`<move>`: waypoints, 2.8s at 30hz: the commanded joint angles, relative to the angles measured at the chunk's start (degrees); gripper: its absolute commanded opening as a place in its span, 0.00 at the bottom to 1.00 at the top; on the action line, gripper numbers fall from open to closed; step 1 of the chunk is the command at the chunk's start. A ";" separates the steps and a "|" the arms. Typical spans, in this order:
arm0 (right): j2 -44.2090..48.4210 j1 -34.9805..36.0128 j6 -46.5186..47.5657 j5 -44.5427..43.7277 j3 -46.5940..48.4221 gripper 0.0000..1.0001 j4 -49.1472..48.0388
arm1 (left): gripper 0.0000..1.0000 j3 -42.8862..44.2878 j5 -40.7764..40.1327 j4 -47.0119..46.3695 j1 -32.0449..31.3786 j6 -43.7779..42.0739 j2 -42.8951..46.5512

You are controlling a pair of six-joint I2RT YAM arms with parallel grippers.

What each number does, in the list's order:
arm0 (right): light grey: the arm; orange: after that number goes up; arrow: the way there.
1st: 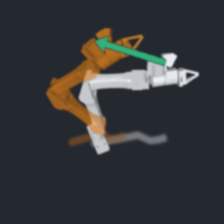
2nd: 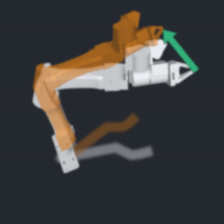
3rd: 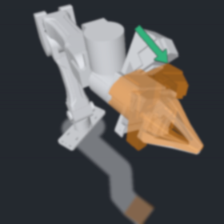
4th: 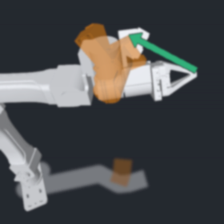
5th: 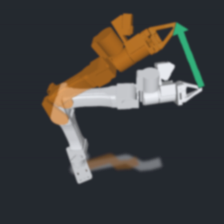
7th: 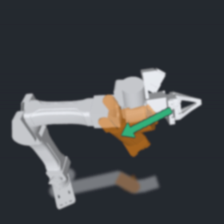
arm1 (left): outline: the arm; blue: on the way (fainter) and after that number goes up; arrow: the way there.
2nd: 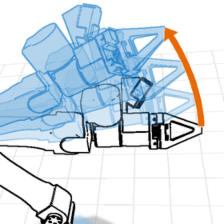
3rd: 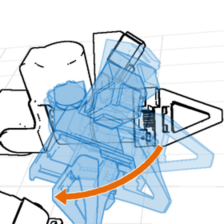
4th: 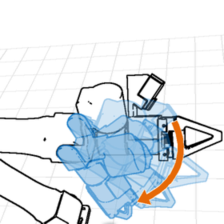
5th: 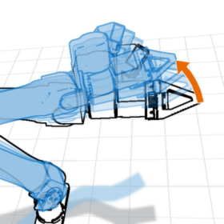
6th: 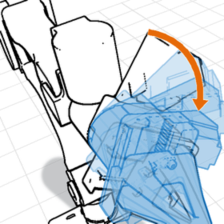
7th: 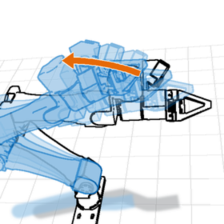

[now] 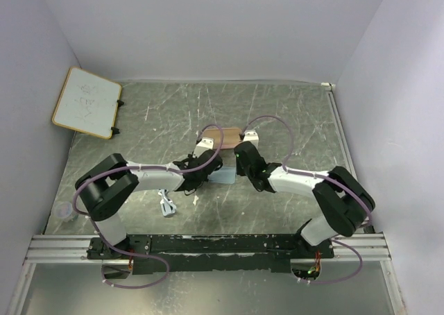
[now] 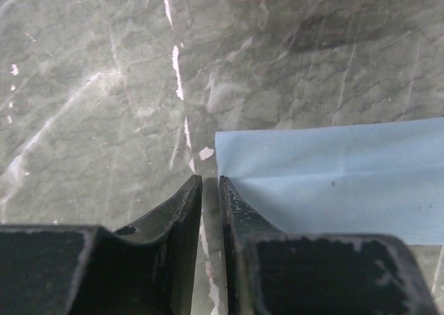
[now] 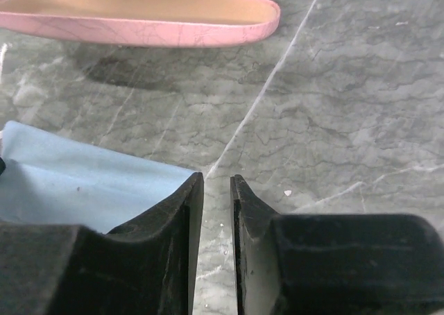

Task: Organize the sunglasses
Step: Place the glasses cleaning cloth at the center of the board, then adjust the glasses cleaning cloth at the center of the board.

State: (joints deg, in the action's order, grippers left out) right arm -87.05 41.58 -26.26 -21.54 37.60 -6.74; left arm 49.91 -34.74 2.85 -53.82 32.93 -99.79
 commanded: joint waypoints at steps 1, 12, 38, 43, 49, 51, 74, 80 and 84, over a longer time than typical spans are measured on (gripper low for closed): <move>5.34 -0.04 0.69 -1.34 0.46 0.23 2.18 | 0.28 1.02 -0.71 4.64 0.30 -0.69 5.14; 5.93 0.80 -1.46 8.02 -1.59 0.00 0.74 | 0.11 -1.46 4.05 0.51 0.29 -0.13 8.30; -1.08 0.69 -3.35 20.71 -2.91 0.00 -3.02 | 0.07 -6.18 17.55 -11.64 2.90 1.84 2.60; -2.32 0.71 -2.97 20.77 -2.87 0.00 -1.81 | 0.07 -6.85 17.92 -8.65 2.87 2.03 3.79; -2.17 0.70 -2.71 20.54 -3.39 0.00 -1.15 | 0.07 -8.06 17.01 -5.45 2.88 1.90 6.26; -2.32 0.70 -2.26 19.75 -3.57 0.00 -0.61 | 0.07 -8.29 17.05 -4.74 2.87 1.90 6.95; 0.33 0.70 -1.38 19.95 -2.66 0.00 2.14 | 0.07 -7.94 17.68 -1.92 2.17 1.65 13.29; 0.56 0.70 -0.81 19.56 -1.11 0.00 2.64 | 0.07 -8.55 19.35 -4.92 2.14 2.45 9.19; -0.41 0.69 -0.80 19.87 -0.73 0.00 2.65 | 0.07 -8.53 20.50 -4.69 2.09 2.89 7.65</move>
State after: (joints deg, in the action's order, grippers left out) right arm -87.13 42.22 -27.86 -1.69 35.59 -5.32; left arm 41.41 -16.45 -0.36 -51.48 34.98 -90.96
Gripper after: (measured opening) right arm 0.004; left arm 0.075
